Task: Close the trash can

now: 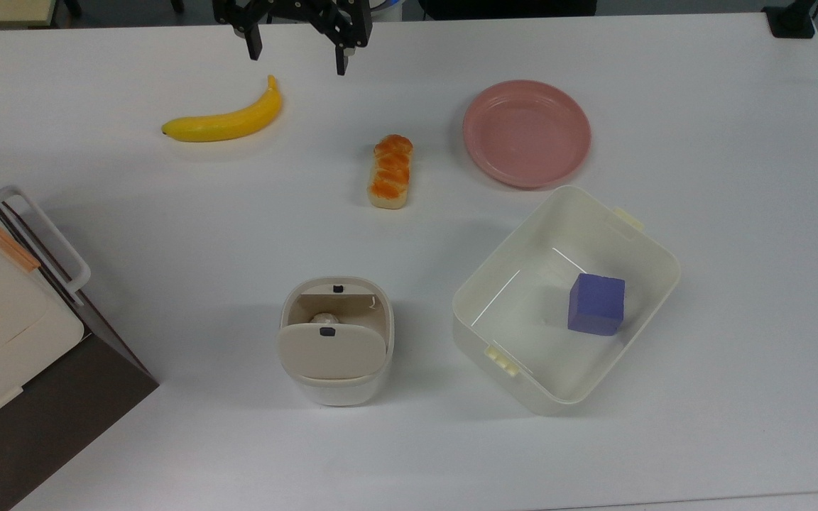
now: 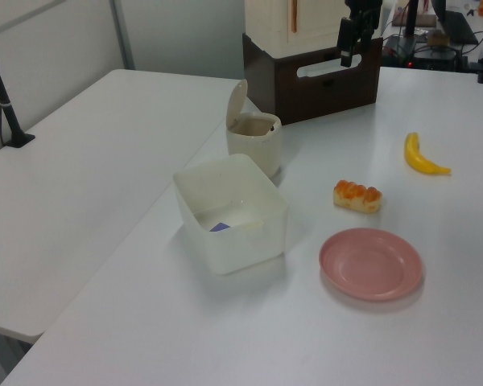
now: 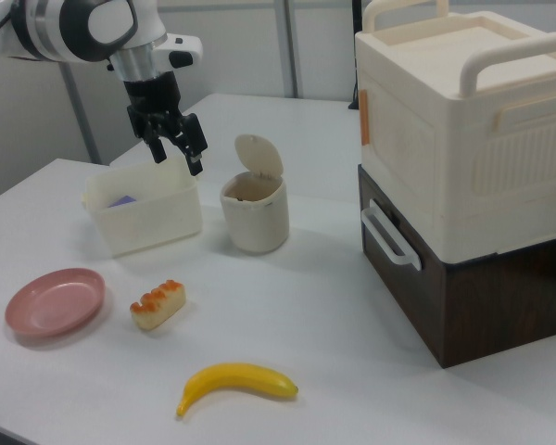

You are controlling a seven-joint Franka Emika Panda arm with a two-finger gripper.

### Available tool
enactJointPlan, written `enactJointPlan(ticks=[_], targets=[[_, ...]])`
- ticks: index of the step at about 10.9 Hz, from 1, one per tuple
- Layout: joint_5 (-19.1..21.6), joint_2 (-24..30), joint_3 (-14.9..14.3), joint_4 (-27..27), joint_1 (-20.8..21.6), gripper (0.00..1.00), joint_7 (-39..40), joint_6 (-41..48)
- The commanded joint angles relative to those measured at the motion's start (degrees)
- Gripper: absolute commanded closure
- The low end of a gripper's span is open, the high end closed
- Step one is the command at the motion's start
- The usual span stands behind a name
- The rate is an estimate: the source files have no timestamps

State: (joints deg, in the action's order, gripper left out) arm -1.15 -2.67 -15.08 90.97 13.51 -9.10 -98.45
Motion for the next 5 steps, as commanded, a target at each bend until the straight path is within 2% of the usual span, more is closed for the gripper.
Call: enactJointPlan(ticks=[1, 2, 5], targets=[[-1.21, -0.31, 0.49, 1.49, 0.90, 0.00, 1.19, -1.57], [-2.70, -0.40, 1.71, 2.10, 0.82, 0.00, 1.02, -1.66], [-2.63, -0.32, 1.89, 2.20, 0.73, 0.00, 0.93, -2.10]])
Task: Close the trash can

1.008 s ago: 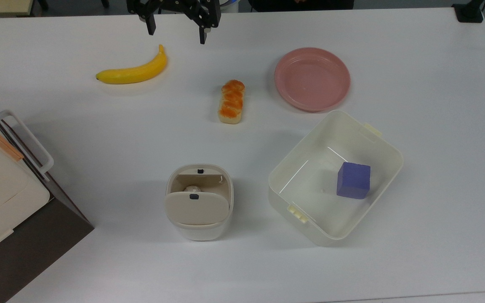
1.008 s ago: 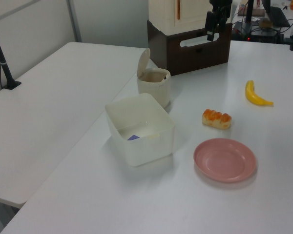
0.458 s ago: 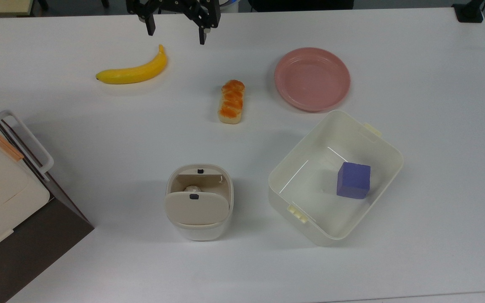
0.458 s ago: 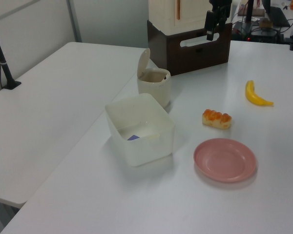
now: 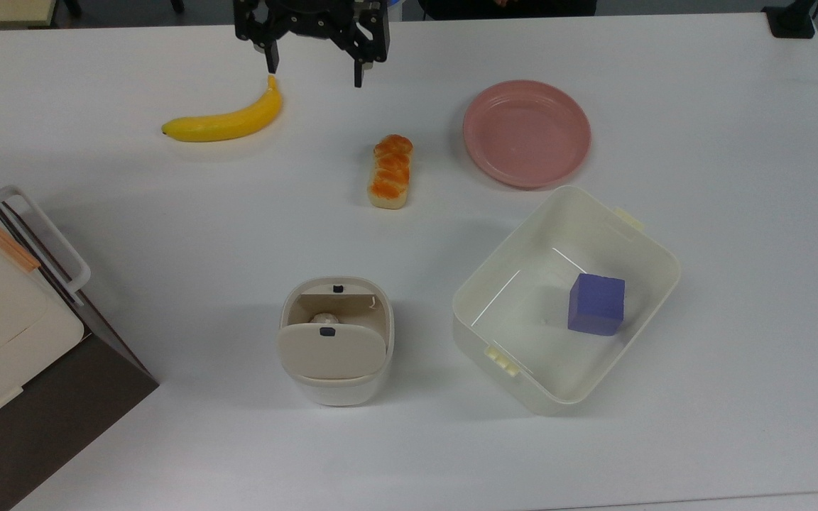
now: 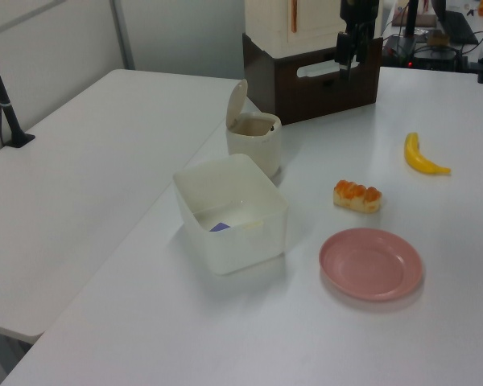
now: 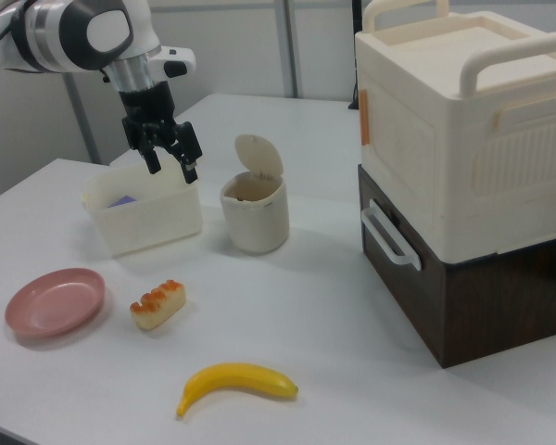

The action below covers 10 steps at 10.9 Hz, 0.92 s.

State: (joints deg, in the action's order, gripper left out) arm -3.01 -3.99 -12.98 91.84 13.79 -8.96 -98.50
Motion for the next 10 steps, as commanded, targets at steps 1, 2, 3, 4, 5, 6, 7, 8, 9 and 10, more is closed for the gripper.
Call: enactJointPlan(ticks=[1, 2, 3, 4, 5, 6, 7, 8, 9, 10], targets=[[-0.77, 1.00, -0.20, 1.41, 0.45, 0.00, 0.52, -2.83], [-0.77, 1.00, -0.20, 1.41, 0.45, 0.00, 0.52, -2.84], [-0.77, 1.00, -0.20, 1.41, 0.45, 0.00, 0.61, -2.84], [-0.77, 1.00, -0.20, 1.41, 0.45, 0.00, 0.61, -2.84], [-0.77, 1.00, -0.20, 1.41, 0.45, 0.00, 0.70, -2.84], [-0.85, 0.91, -0.20, 1.41, 0.45, 0.00, 0.70, -3.01], [-1.20, 0.74, -0.12, 1.58, 0.54, 0.17, 1.05, -3.45], [-3.21, 0.30, 0.32, 2.54, 0.80, 0.64, 1.05, -7.20], [-5.92, -0.92, 1.37, 3.51, 1.15, 0.99, 0.27, -12.89], [-9.43, -2.85, 2.16, 3.87, 1.59, 1.00, -1.92, -15.90]])
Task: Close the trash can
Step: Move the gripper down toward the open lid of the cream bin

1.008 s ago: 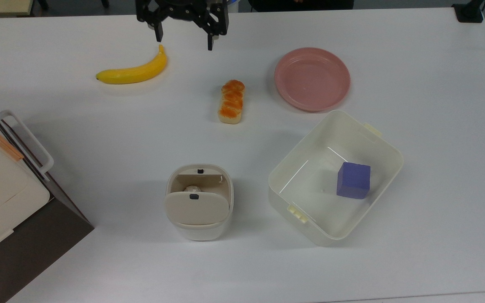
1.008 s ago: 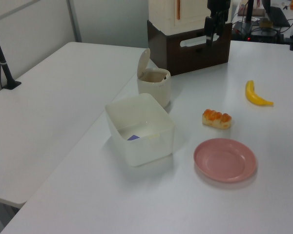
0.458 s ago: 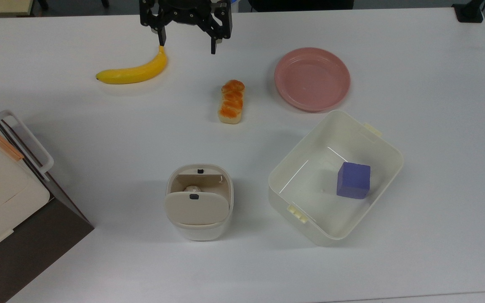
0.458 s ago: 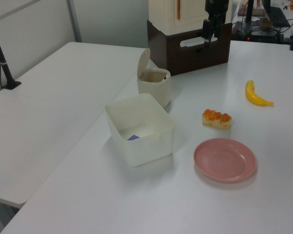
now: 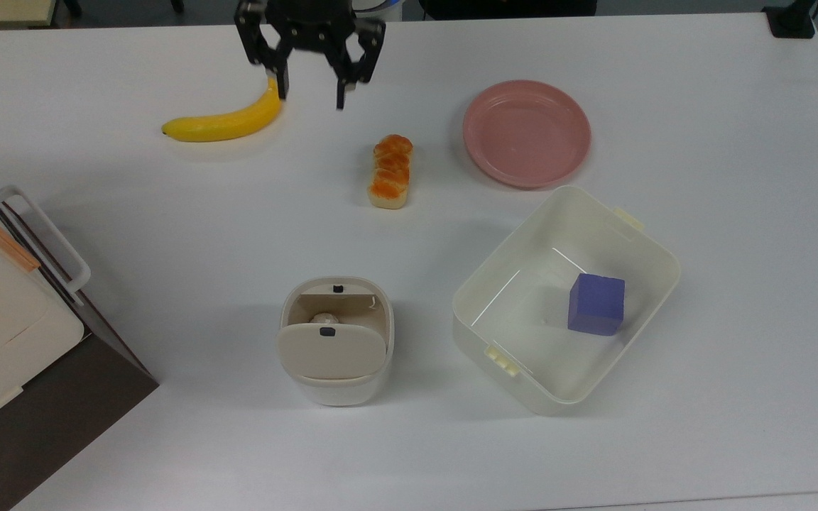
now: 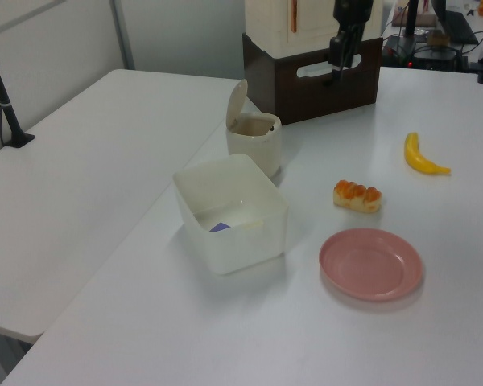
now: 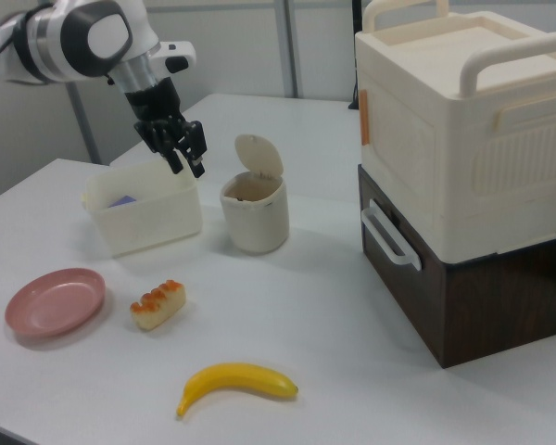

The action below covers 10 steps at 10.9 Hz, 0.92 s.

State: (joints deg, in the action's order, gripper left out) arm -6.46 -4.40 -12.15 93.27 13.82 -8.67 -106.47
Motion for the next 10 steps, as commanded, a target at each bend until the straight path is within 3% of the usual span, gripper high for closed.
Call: enactJointPlan(ticks=[1, 3, 4, 8, 10], targets=[[-10.02, -4.89, 1.51, 1.57, 1.56, 1.00, -12.50, -12.67], [-19.16, -12.44, 1.51, -2.36, 1.65, 1.00, -35.95, -22.44], [-20.77, -16.04, 1.51, -6.57, 1.65, 1.00, -44.94, -22.90], [-20.96, -25.37, 1.16, -24.75, 1.56, 1.00, -56.97, -23.79], [-21.05, -28.19, 0.11, -27.79, 1.13, 1.00, -60.75, -28.60]])
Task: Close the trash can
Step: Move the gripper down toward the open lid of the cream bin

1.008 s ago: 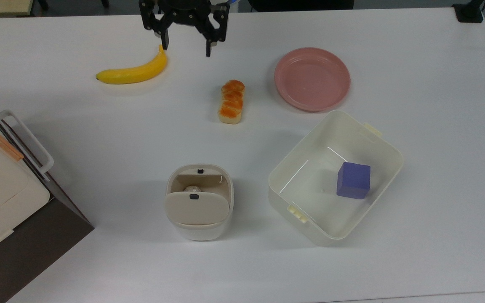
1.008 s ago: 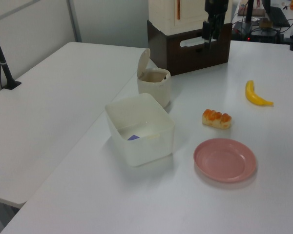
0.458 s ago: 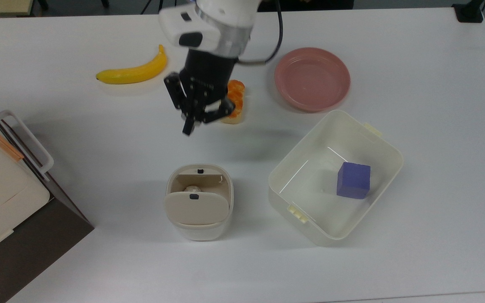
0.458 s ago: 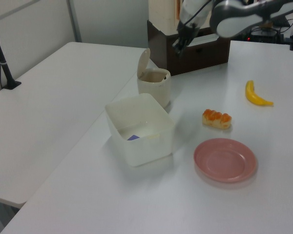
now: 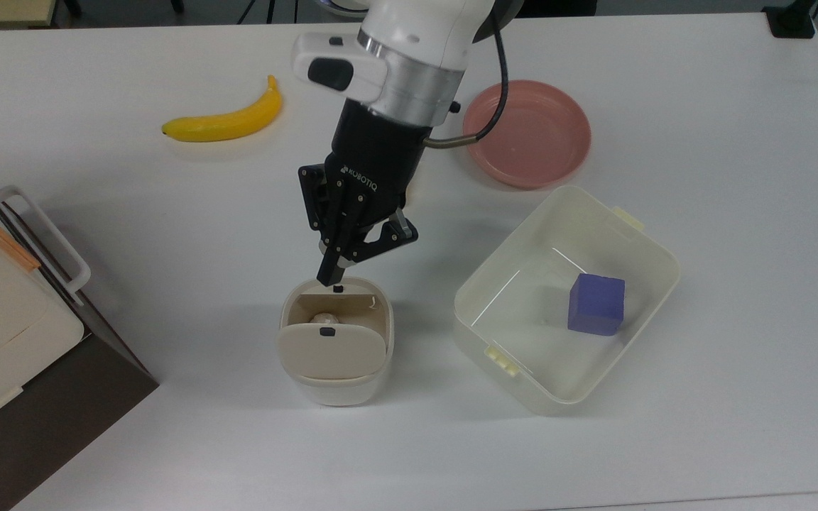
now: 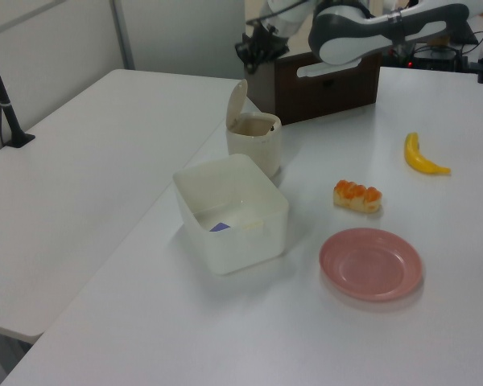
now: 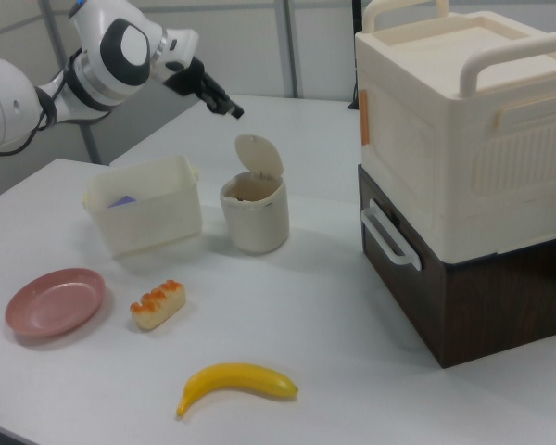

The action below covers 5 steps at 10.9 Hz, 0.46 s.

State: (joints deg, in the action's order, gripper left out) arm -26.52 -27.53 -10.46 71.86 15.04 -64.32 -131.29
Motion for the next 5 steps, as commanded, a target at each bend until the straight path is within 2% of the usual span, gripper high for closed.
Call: enactJointPlan(ticks=[1, 4, 5], targets=[[-1.08, -5.95, -2.98, -6.47, -0.10, 1.00, -6.24, -4.41], [-1.17, -11.40, -5.53, -10.33, -0.01, 1.00, -8.28, -6.53], [-1.25, -11.41, -5.63, -10.08, 0.07, 1.00, -7.49, -6.44]])
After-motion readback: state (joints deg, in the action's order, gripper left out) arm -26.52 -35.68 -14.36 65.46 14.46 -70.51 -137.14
